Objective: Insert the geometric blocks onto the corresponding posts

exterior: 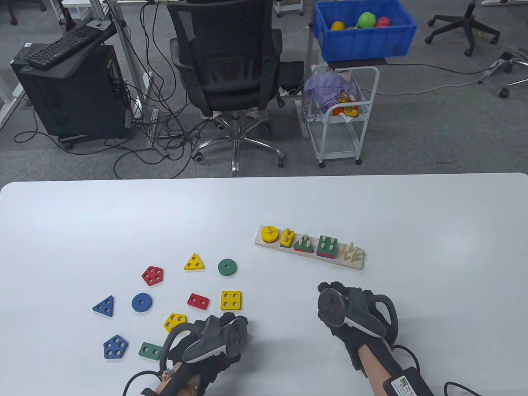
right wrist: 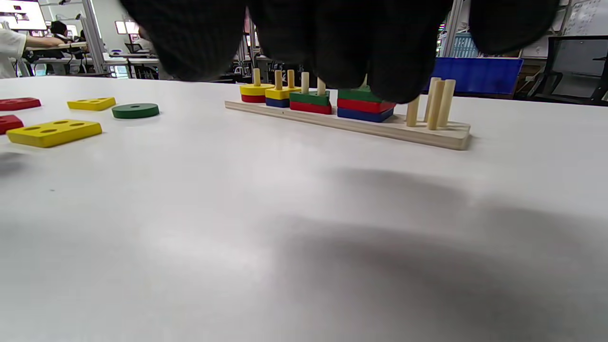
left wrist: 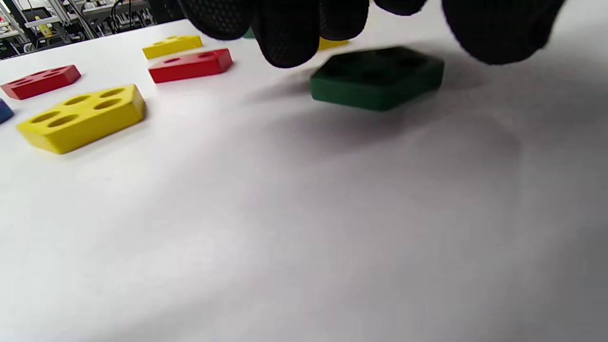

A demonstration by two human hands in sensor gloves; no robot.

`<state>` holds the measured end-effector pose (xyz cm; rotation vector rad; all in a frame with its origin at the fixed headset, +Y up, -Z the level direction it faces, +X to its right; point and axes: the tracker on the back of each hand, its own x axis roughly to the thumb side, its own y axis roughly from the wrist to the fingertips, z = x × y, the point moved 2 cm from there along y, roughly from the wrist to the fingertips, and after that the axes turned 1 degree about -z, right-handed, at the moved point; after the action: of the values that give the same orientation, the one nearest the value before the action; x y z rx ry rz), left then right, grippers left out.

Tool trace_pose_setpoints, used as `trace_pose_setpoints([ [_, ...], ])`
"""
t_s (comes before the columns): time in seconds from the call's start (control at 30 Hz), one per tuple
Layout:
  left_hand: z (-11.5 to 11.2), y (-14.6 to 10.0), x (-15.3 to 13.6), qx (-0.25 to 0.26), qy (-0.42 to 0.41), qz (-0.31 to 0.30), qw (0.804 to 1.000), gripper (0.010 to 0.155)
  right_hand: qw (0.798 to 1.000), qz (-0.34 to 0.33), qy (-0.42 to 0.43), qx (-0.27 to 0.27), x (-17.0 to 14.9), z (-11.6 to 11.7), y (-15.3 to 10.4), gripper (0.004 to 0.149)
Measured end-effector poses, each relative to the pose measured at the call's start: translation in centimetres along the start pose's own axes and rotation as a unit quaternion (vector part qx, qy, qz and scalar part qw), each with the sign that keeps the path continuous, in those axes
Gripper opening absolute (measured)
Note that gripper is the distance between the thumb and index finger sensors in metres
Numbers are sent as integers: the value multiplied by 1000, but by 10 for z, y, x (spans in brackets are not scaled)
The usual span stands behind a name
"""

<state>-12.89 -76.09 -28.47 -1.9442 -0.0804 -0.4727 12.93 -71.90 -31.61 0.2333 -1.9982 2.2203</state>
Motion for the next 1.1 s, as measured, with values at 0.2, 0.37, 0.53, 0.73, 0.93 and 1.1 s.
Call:
trace_pose_setpoints([
  [0.2,0,6,15,22,45,16,999,67,1000,-7,4,8,1,1,1,61],
  [0.37,-3,4,19,39,47,-4,998,65,1000,-14,-1,12,6,3,0,60],
  [0.53,2,4,10,75,1,-18,997,68,999,-45,-7,-7,21,5,-6,61],
  [0.73,32,-13,-14,133,-338,-109,925,72,973,-186,92,-97,68,-12,-22,74],
  [0.93,22,-12,-18,83,-607,-174,771,77,930,-249,183,-201,102,-23,-41,86],
  [1.1,13,-8,-12,27,-703,-188,685,82,914,-248,197,-255,107,-26,-47,74],
])
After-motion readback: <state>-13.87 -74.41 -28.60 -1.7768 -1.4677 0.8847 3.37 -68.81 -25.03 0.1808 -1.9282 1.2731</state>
